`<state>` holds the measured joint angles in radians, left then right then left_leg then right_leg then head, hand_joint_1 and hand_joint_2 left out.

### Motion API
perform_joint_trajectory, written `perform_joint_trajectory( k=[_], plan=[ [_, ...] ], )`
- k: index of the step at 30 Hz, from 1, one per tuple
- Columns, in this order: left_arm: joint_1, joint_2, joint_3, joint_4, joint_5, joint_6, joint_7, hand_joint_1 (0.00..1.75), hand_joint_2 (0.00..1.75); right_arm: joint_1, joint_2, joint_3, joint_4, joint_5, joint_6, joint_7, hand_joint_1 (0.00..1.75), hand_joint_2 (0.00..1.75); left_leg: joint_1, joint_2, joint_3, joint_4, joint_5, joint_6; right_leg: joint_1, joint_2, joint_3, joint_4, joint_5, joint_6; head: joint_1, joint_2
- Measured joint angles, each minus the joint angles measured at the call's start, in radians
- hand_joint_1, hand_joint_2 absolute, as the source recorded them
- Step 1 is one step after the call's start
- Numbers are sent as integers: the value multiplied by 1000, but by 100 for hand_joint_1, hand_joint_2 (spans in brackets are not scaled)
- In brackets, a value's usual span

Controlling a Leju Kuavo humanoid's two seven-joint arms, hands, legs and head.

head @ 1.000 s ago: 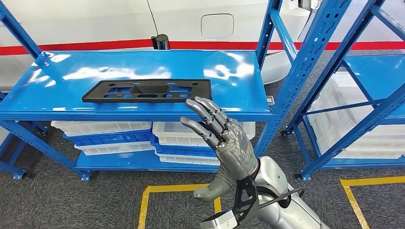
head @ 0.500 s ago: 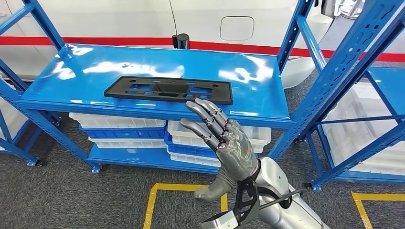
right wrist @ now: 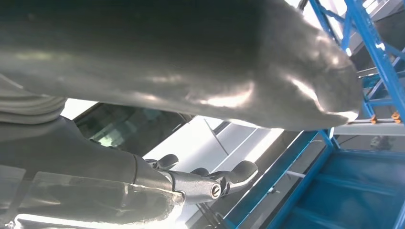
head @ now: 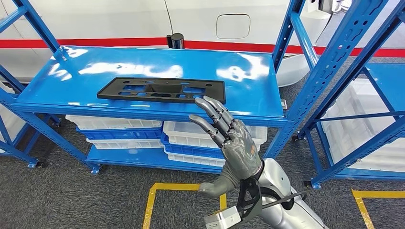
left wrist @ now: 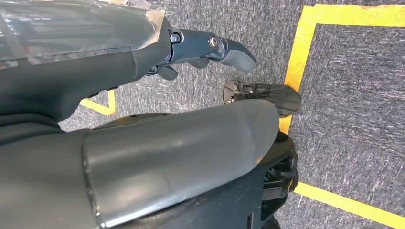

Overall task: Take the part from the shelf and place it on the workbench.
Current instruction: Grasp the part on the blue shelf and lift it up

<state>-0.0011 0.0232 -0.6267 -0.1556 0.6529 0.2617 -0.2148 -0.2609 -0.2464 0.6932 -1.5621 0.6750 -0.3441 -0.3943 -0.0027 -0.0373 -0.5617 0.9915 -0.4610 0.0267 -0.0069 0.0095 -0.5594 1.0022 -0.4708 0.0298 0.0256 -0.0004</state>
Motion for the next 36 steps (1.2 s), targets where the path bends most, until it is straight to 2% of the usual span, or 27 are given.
perform_joint_trajectory(
  k=[8,12,22,29,36],
  plan=[
    [0,3,-10,0,-5,-9,2,0,0,19,1,-12,0,1,-21,2,0,0,-6,0,0,0,0,-3,-5,0,1,0,0,0,0,0],
    [-1,6,-14,0,-7,-12,4,0,0,25,1,-17,0,11,-23,6,0,175,-9,0,0,1,0,-3,-7,0,1,0,0,0,0,0],
    [-2,13,-25,0,-7,-21,6,0,0,29,-3,-1,28,342,-49,179,0,175,-10,0,0,1,-1,-2,-10,0,1,-1,0,0,0,0],
    [-2,17,-32,0,-7,-23,8,0,0,21,-9,12,61,412,-56,214,0,175,-10,0,-1,1,0,-2,-9,0,1,0,0,0,0,0],
    [-2,21,-32,0,-7,-26,12,0,0,18,-10,30,81,421,-55,214,0,175,-10,0,-1,1,0,-2,-9,0,1,-1,0,0,0,0]
  ],
)
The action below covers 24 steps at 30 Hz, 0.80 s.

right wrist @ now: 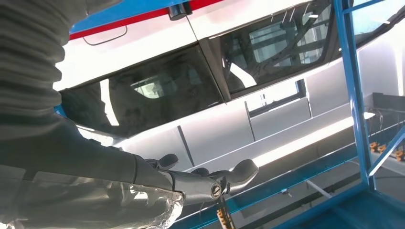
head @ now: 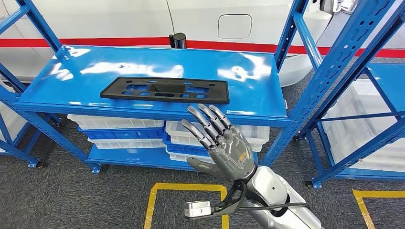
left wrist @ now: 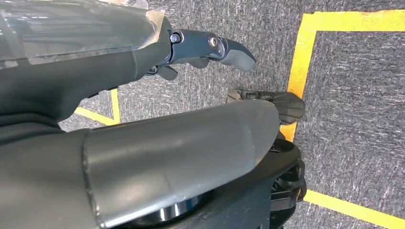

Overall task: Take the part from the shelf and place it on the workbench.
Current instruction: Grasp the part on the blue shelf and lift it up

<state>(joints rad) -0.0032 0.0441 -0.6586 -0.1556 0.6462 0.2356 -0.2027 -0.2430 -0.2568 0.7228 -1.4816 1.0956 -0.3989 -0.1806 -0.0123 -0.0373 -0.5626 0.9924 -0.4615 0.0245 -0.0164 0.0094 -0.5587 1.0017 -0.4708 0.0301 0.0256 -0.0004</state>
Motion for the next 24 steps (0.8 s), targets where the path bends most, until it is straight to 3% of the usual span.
perform_joint_trajectory(
  k=[8,13,15,17,19,20,21,22,23,24],
  plan=[
    [0,2,0,0,6,2,-6,0,0,0,0,14,3,1,28,-27,0,175,-4,0,-3,8,-5,8,-3,0,0,-1,1,2,0,0],
    [0,3,0,0,6,-8,-9,0,0,0,-3,26,3,-1,51,-36,0,175,-1,1,-1,2,-4,25,-2,-1,0,-2,-2,13,0,0],
    [-1,3,0,0,6,-12,-9,0,0,0,-7,29,3,3,53,-36,0,175,5,4,10,-13,3,34,1,-2,-27,54,-30,13,1,0],
    [-2,3,0,0,6,-16,-9,0,0,4,-10,33,4,11,55,-34,0,175,7,6,13,-16,4,37,0,-2,-97,188,-84,6,3,0],
    [-1,4,0,0,6,-30,-8,0,0,9,-12,38,5,19,62,-30,0,175,8,6,14,-16,1,36,-1,-2,-155,289,-110,12,3,0],
    [0,7,0,0,6,-41,-6,0,0,10,-12,40,5,23,67,-27,0,175,9,5,17,-15,-1,33,-3,-2,-156,284,-99,20,3,0],
    [0,9,0,0,6,-53,-6,0,0,10,-11,42,5,26,72,-24,0,175,11,3,20,-14,-4,30,-4,-2,-136,239,-74,31,3,0],
    [0,13,-1,0,6,-62,-5,0,0,10,-11,43,5,29,76,-22,0,175,13,1,24,-12,-8,24,-7,-2,-97,160,-40,42,3,0],
    [0,17,-1,0,6,-67,-5,0,0,9,-10,44,5,31,79,-20,0,175,13,-1,27,-10,-14,17,-8,-2,-62,90,-14,47,3,0],
    [0,21,-1,0,6,-71,-5,0,0,8,-8,45,5,32,82,-19,0,175,13,-2,29,-6,-20,10,-8,-1,-34,36,4,44,3,0]
  ],
)
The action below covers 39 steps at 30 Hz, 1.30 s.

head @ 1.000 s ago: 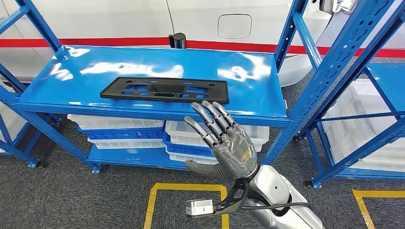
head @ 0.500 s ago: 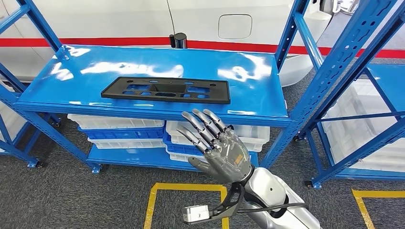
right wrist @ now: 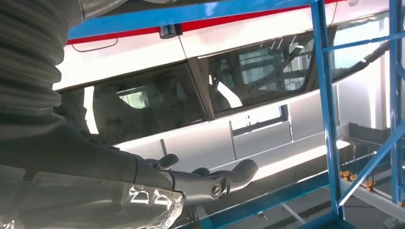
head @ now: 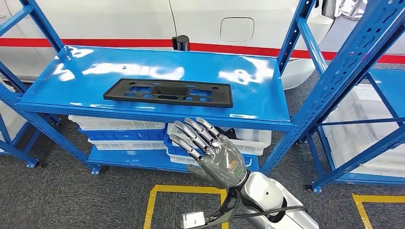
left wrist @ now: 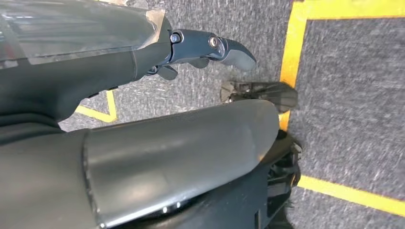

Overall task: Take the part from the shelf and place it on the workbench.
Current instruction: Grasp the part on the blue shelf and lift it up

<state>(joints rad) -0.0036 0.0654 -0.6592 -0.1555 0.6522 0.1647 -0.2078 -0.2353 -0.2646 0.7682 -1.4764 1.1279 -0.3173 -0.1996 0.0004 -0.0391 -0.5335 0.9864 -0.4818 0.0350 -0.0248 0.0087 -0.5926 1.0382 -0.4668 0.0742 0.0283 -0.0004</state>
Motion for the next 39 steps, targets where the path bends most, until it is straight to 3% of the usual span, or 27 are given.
perform_joint_trajectory(
  k=[1,4,6,9,10,11,12,14,15,16,20,22,24,26,27,29,31,33,36,37,39],
  plan=[
    [0,4,0,0,0,-3,0,0,0,-1,2,0,0,0,2,1,0,175,-1,-1,0,3,-5,-6,1,1,16,-30,8,-8,0,0],
    [0,10,0,0,1,-9,0,0,0,-3,6,1,-1,1,3,1,0,175,1,1,1,5,-13,-19,2,2,20,-33,6,-40,-2,0],
    [-1,13,0,0,4,-11,-1,0,0,-5,10,0,-2,2,4,1,0,175,4,13,-18,49,-39,-30,-3,0,25,-34,4,-56,-3,0],
    [-3,13,0,1,6,-11,-1,0,0,-6,15,1,-2,2,9,1,0,175,9,31,-123,237,-115,-43,-1,-6,33,-34,-4,-72,-4,0],
    [-2,13,0,1,7,-11,-1,0,0,-6,16,1,-1,2,11,1,0,175,10,33,-156,283,-122,-44,1,-8,35,-34,-7,-74,-4,0],
    [-2,13,0,1,7,-12,-1,0,0,-7,17,2,-1,2,12,1,0,175,11,34,-172,294,-109,-44,2,-8,39,-34,-10,-75,-4,0],
    [-1,13,0,1,8,-12,-1,0,0,-7,18,2,-1,2,14,1,0,175,12,35,-167,264,-77,-42,2,-8,44,-34,-14,-75,-4,0],
    [-2,15,0,1,9,-12,-1,0,0,-8,21,1,-1,2,15,0,0,175,11,39,-111,129,4,-35,3,-8,57,-34,-23,-70,-4,0],
    [-2,15,0,1,9,-12,-1,0,0,-9,22,1,-1,2,15,0,0,175,8,40,-83,71,28,-31,6,-8,62,-35,-27,-65,-4,0],
    [-3,16,0,1,9,-12,-2,0,0,-10,23,1,-1,2,15,0,0,175,5,40,-66,35,38,-27,8,-8,65,-35,-32,-60,-4,0],
    [-3,17,0,1,9,-13,-3,0,0,-15,24,0,-1,2,16,-1,0,175,-1,35,-52,14,34,-6,9,-11,66,-33,-45,-37,-3,0],
    [-3,17,0,1,10,-12,-4,0,0,-20,25,-1,-2,2,16,-1,0,175,4,35,-40,3,35,6,11,-11,33,34,-74,-37,-1,0],
    [-4,18,1,1,12,-12,-4,0,0,-21,25,0,0,2,18,-2,0,175,1,34,-36,3,30,14,11,-10,-47,174,-123,-43,1,0],
    [-2,17,0,1,14,-12,-4,0,0,-20,24,1,3,2,20,-3,0,175,0,31,-30,3,23,17,12,-10,-109,260,-136,-38,1,0],
    [-1,17,0,1,14,-12,-4,0,0,-21,24,1,4,1,21,-5,0,175,0,28,-25,3,19,16,12,-10,-109,242,-117,-30,1,0],
    [-1,16,0,1,16,-11,-4,0,0,-26,23,1,7,-1,22,-10,0,175,0,23,-8,3,8,11,12,-10,-54,104,-43,-16,1,0],
    [-1,14,0,1,16,-11,-4,0,0,-34,24,3,9,-4,22,-15,0,175,-4,19,3,4,-5,2,15,-10,2,-14,7,-21,1,0],
    [1,14,0,1,17,-11,-5,0,0,-40,23,5,11,-8,22,-18,0,175,-6,19,7,4,-14,-7,21,-9,16,-37,13,-39,0,0],
    [2,15,0,1,18,-10,-6,0,0,-48,23,7,12,-17,19,-19,0,175,-1,22,0,25,-32,-24,11,-9,26,-43,10,-60,-1,0],
    [1,16,0,1,18,-10,-7,0,0,-50,23,8,12,-19,18,-19,0,175,1,24,-17,62,-50,-30,6,-9,31,-45,9,-66,-2,0],
    [2,16,0,1,18,-10,-8,0,0,-52,23,10,13,-21,16,-19,0,175,7,30,-89,188,-98,-42,4,-11,39,-46,2,-76,-5,0]
  ],
)
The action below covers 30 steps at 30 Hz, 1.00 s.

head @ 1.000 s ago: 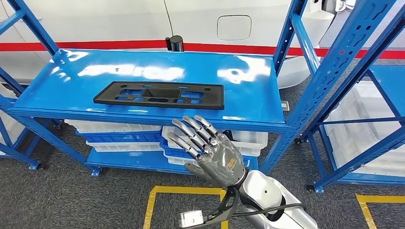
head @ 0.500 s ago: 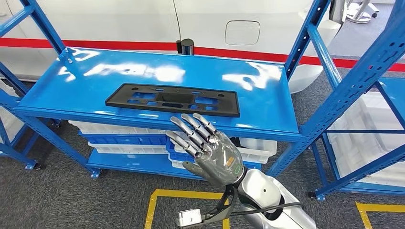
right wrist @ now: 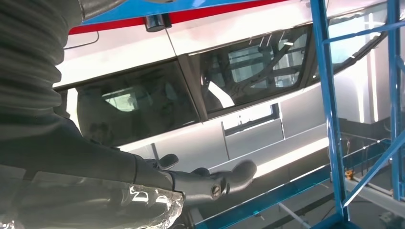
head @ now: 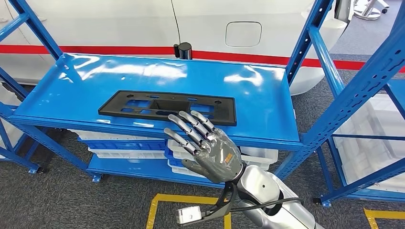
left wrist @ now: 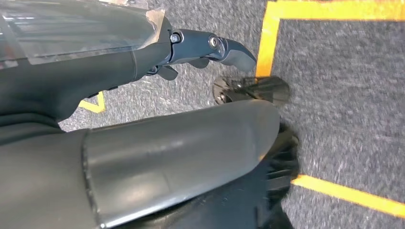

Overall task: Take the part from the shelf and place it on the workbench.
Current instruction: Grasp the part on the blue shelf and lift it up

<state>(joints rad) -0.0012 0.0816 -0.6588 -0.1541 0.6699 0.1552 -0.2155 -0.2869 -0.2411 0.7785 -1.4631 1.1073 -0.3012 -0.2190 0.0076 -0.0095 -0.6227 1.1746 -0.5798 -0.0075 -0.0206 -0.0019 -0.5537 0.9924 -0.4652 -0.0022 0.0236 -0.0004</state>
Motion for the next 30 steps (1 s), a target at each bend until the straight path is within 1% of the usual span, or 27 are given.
perform_joint_trajectory(
  k=[1,2,3,4,5,6,7,8,9,11,12,13,14,16,17,18,19,20,21,22,23,24,25,27,28,29,30],
  plan=[
    [2,0,0,0,0,0,0,0,0,0,0,2,2,0,0,0,0,175,4,2,-41,61,-15,-5,0,0,3,0,-3,-2,0,0],
    [3,0,0,0,0,0,0,0,0,0,0,3,4,0,-1,1,0,175,7,3,-72,97,-14,-9,-1,0,7,0,-7,-3,0,0],
    [5,0,0,0,0,0,0,0,0,0,0,5,6,1,-2,2,0,175,11,4,-84,95,6,-12,-2,0,12,0,-12,-2,0,0],
    [5,1,0,0,0,0,0,0,0,0,0,6,8,2,-2,3,0,175,14,6,-76,55,43,-14,-4,1,20,0,-18,2,0,0],
    [5,2,0,0,0,0,0,0,0,0,0,8,9,4,-3,4,0,175,17,8,-51,-9,87,-15,-6,2,29,0,-24,7,0,0],
    [4,2,0,0,0,0,0,0,0,0,0,9,10,5,-4,5,0,175,17,10,-22,-75,120,-16,-5,2,35,0,-31,14,0,0],
    [4,2,0,0,0,0,0,0,0,0,-1,10,11,6,-4,7,0,175,17,10,2,-126,138,-13,-3,3,39,1,-38,21,0,0],
    [3,2,0,0,0,0,0,0,0,-1,-1,12,12,6,-4,8,0,175,14,10,16,-154,142,-9,0,3,41,0,-44,28,0,0],
    [3,2,0,0,0,0,0,0,0,-1,-2,13,12,7,-5,9,0,175,10,8,21,-162,135,-3,2,3,42,-3,-49,34,0,0],
    [3,2,0,0,-1,0,0,0,0,-2,-2,15,12,7,-6,10,0,175,7,6,29,-167,131,15,1,1,50,-8,-54,46,0,0],
    [3,2,0,0,-1,0,0,0,0,-2,-3,15,12,7,-6,10,0,175,7,5,34,-170,131,23,0,1,48,3,-61,49,1,0],
    [3,3,0,0,-1,0,0,0,0,-3,-4,15,12,7,-7,10,0,175,8,5,40,-173,131,32,0,1,34,34,-76,50,2,0],
    [3,3,0,0,-1,0,0,0,0,-3,-5,15,12,7,-7,10,0,175,8,5,45,-175,130,38,1,1,7,88,-98,46,2,0],
    [3,3,0,0,-2,0,0,0,0,-2,-7,18,14,7,-8,10,0,175,3,5,48,-175,124,47,3,1,-78,232,-148,37,4,0],
    [3,3,0,0,-2,0,0,0,0,-1,-8,19,16,7,-8,10,0,175,0,4,51,-174,120,50,4,1,-116,284,-158,37,4,0],
    [3,3,0,0,-2,0,0,0,0,-1,-10,21,18,7,-8,11,0,175,-2,2,55,-174,116,51,5,1,-135,298,-150,41,4,0],
    [3,3,0,0,-2,0,0,0,0,0,-11,21,21,7,-8,11,0,175,-4,0,62,-174,111,52,6,1,-132,268,-124,47,4,0],
    [3,3,0,0,-2,0,0,0,0,-1,-12,22,22,7,-8,11,0,175,-6,-3,71,-174,105,51,8,1,-110,203,-86,53,4,0],
    [3,3,0,0,-2,0,0,0,0,-1,-13,22,24,7,-8,11,0,175,-7,-5,78,-174,99,49,10,1,-82,128,-44,55,4,0],
    [2,3,0,0,-2,0,0,0,0,-1,-13,22,25,7,-8,11,0,175,-9,-7,85,-174,93,45,13,1,-55,67,-13,52,4,0],
    [2,2,0,0,-2,0,1,0,0,-1,-13,22,27,7,-8,11,0,175,-11,-9,88,-173,88,41,16,1,-39,31,6,46,3,0],
    [2,2,0,0,-2,0,1,0,0,-2,-13,23,28,7,-8,11,0,175,-12,-10,89,-173,85,37,20,2,-33,18,13,38,3,0],
    [2,2,0,0,-2,0,1,0,0,-2,-13,23,30,7,-7,11,0,175,-12,-10,91,-175,83,32,22,2,-31,17,13,32,3,0],
    [2,4,0,0,-2,0,2,0,0,-5,-12,25,32,7,-4,10,0,175,-9,-9,89,-168,74,22,14,2,-26,11,14,18,2,0],
    [1,4,0,0,-2,0,2,0,0,-7,-10,26,33,7,-2,10,0,175,-8,-7,80,-147,61,16,9,2,-22,8,13,11,1,0],
    [1,5,0,0,-2,0,1,0,0,-9,-8,28,35,7,0,10,0,175,-6,-4,60,-105,39,11,4,2,-17,4,12,4,0,0],
    [1,5,0,0,-2,0,1,0,0,-10,-6,31,38,7,3,10,0,175,-3,-1,26,-42,11,5,4,1,-13,4,9,-1,-1,0]
  ],
)
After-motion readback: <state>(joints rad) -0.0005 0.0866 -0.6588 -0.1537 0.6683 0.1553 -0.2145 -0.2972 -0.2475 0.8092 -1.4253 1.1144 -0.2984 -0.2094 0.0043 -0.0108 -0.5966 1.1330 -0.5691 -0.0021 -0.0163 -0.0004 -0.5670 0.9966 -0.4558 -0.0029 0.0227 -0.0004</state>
